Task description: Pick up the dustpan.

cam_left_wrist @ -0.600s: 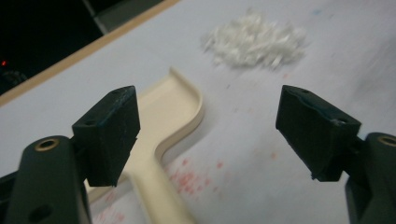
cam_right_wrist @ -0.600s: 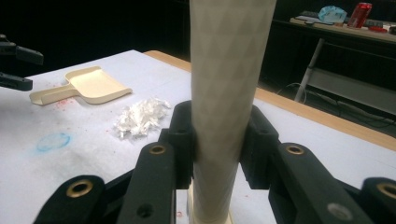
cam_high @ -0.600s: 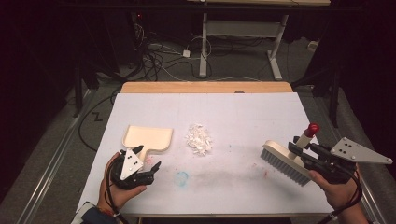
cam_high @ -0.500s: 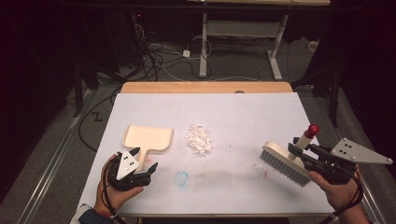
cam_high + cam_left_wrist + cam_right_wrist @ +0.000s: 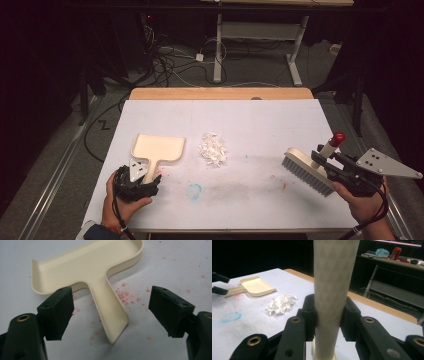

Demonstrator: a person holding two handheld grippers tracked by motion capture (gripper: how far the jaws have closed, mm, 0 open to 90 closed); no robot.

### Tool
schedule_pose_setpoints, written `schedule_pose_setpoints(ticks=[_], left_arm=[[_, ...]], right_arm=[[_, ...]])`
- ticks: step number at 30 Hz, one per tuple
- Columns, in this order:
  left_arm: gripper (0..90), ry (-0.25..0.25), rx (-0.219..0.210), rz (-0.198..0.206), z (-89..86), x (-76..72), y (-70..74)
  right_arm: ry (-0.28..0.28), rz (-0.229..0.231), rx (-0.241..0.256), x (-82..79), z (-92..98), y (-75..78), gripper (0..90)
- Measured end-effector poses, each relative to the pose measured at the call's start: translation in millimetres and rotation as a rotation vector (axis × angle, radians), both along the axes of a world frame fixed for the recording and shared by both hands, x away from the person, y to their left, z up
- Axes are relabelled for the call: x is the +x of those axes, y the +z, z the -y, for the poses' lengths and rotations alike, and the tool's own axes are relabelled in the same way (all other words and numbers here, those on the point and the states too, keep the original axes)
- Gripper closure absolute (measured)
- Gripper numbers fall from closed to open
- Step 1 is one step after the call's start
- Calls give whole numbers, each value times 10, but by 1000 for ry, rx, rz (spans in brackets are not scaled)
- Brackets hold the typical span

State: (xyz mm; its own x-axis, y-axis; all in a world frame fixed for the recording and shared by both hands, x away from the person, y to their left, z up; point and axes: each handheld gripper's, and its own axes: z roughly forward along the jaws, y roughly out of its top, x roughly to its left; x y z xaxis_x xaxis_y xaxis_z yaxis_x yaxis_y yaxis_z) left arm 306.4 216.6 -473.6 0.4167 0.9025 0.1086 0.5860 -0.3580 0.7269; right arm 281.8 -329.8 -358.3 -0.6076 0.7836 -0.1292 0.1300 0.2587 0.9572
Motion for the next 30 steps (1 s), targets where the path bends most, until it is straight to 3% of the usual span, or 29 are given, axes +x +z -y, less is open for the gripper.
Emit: schedule_pose_setpoints(ticks=[5, 7, 8, 9, 12, 15, 22, 30], left_arm=[[260, 134, 5, -106, 49, 278, -93], [278, 134, -94, -147, -30, 345, -137], [285, 137, -113, -152, -56, 366, -136], [336, 144, -105, -148, -55, 375, -130], [491, 134, -100, -156, -21, 393, -108], [632, 136, -66, -159, 26, 409, -90], [639, 95, -52, -201, -11, 451, -24], [640, 7, -6, -203, -71, 289, 202]], right_arm=[[-9, -13, -23, 46, -25, -43, 707], [-6, -17, -24, 51, -31, -50, 707], [-5, -20, -23, 51, -35, -52, 707], [-3, -20, -21, 52, -36, -53, 708], [5, -24, -18, 56, -42, -56, 708], [10, -28, -24, 59, -56, -63, 708], [20, -40, -17, 104, -61, -80, 708], [28, -67, -4, 179, -30, -104, 708]])
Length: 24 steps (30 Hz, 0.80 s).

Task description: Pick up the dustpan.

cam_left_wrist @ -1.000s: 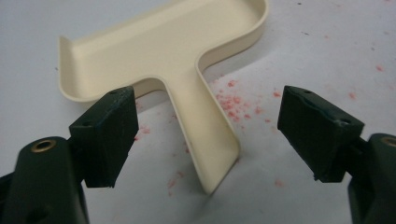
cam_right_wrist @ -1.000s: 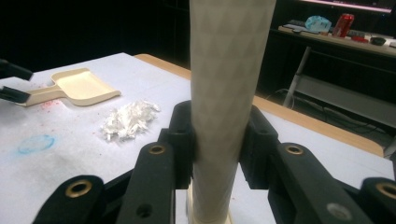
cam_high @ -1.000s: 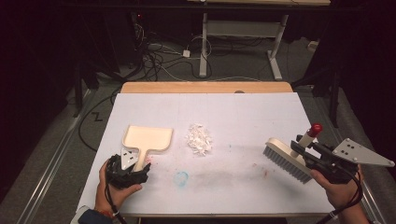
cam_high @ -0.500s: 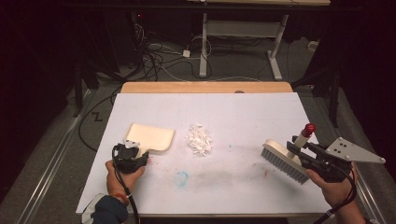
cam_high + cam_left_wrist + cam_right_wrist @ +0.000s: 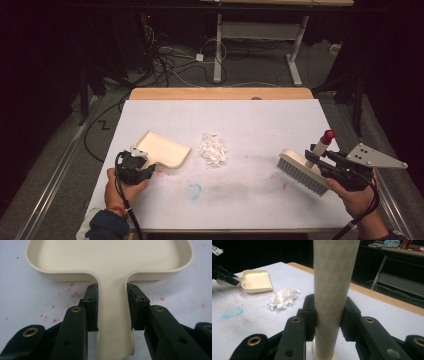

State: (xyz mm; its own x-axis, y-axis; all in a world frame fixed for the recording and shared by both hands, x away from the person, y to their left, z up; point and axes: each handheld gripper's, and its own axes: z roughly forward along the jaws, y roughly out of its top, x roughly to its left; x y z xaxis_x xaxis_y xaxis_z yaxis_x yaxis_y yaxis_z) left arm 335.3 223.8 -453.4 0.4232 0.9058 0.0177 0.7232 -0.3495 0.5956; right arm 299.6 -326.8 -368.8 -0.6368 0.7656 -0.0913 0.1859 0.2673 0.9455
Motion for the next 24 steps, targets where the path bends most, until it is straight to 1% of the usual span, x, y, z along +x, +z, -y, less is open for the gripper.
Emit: schedule_pose_setpoints(ticks=[1, 4, 6, 8, 9, 10, 11, 13, 15, 16, 17, 21, 24], left_arm=[[640, -17, -2, -1, 0, -29, 28], [640, -64, 31, -15, 20, -122, 103], [640, -97, 30, -29, 32, -187, 129], [640, -126, 33, -46, 47, -243, 133], [640, -145, 27, -62, 60, -279, 125], [640, -162, 30, -77, 76, -304, 116], [639, -176, 29, -85, 92, -325, 107], [639, -198, 26, -95, 126, -356, 95], [639, -214, 11, -101, 154, -376, 87], [639, -225, 11, -103, 173, -383, 81], [639, -234, 17, -105, 188, -387, 78], [638, -243, 16, -103, 225, -383, 69], [639, -253, 19, -105, 244, -367, 65]], right_arm=[[0, -2, 3, 2, 5, -1, 707], [-2, -1, -4, -1, 14, 1, 708], [-1, 1, -5, -5, 15, 5, 708], [-11, 9, 0, -7, 18, 6, 708], [-14, 6, 0, -5, 17, 7, 708], [-11, 4, -4, 3, 18, 5, 708], [-15, -3, -1, -1, 13, -1, 708], [-11, 2, -10, 7, 7, -9, 708], [-11, -4, -10, 9, -1, -10, 708], [-11, -6, -8, 9, -5, -11, 708], [-10, -5, -8, 12, -9, -12, 707], [-3, -11, 2, 37, -20, -22, 708], [-6, -15, -6, 50, -32, -28, 708]])
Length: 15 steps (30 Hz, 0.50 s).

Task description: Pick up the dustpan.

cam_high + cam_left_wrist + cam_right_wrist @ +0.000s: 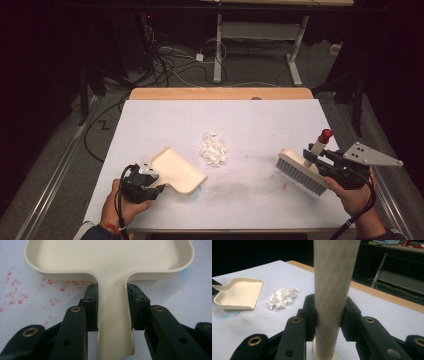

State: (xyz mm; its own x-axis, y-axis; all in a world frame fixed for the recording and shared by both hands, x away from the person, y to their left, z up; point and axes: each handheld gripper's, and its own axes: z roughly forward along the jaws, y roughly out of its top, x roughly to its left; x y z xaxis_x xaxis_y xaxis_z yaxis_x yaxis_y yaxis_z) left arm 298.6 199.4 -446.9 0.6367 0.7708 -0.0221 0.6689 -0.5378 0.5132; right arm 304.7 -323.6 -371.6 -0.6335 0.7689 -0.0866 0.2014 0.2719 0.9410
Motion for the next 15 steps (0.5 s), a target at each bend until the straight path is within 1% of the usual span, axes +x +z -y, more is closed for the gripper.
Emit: schedule_pose_setpoints(ticks=[1, 6, 10, 12, 13, 15], left_arm=[[638, 0, -4, 0, 6, 7, -5], [638, -15, 5, -4, 39, 26, -35], [638, -28, 19, -9, 63, 23, -66], [638, -29, 15, -8, 73, 21, -77], [638, -31, 16, -10, 73, 24, -80], [638, -31, 14, -12, 72, 27, -83]], right_arm=[[0, -2, -1, 5, -1, -3, 708], [-5, -11, 7, 33, 0, -21, 708], [6, -6, -2, 30, -27, -25, 708], [14, 1, -11, 37, -37, -31, 708], [18, -7, -7, 39, -41, -32, 708], [23, -8, 3, 46, -45, -29, 708]])
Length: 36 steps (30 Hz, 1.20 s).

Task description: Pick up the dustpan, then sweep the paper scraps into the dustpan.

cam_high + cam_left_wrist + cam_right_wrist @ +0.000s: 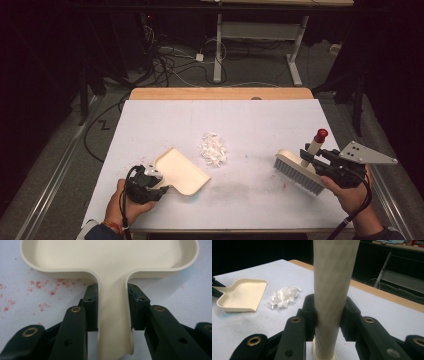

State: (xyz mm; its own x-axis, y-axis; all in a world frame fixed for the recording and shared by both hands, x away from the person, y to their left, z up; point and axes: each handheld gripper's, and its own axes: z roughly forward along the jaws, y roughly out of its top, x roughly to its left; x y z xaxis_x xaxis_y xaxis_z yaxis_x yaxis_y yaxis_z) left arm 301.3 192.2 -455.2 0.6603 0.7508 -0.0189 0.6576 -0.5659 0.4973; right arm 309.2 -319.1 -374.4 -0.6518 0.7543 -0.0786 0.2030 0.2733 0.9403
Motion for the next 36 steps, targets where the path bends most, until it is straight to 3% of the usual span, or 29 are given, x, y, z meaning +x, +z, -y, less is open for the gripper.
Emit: schedule_pose_setpoints(ticks=[6, 14, 20, 25, 30, 36], left_arm=[[638, -7, -4, -15, 1, 42, -28], [637, -15, 10, -18, 12, 59, -42], [638, -26, 15, -17, 5, 69, -54], [638, -26, 18, -30, 7, 87, -82], [637, -32, 24, -28, 16, 97, -84], [637, -37, 13, -29, -2, 109, -94]], right_arm=[[21, 3, 3, 66, -75, 37, 708], [45, -13, -21, 308, -320, 32, 708], [55, 25, -3, 671, -578, 158, 708], [38, 3, 34, 1066, -822, 177, 708], [44, 0, -16, 1415, -1134, 207, 708], [2, 2, -68, 1647, -1516, 111, 708]])
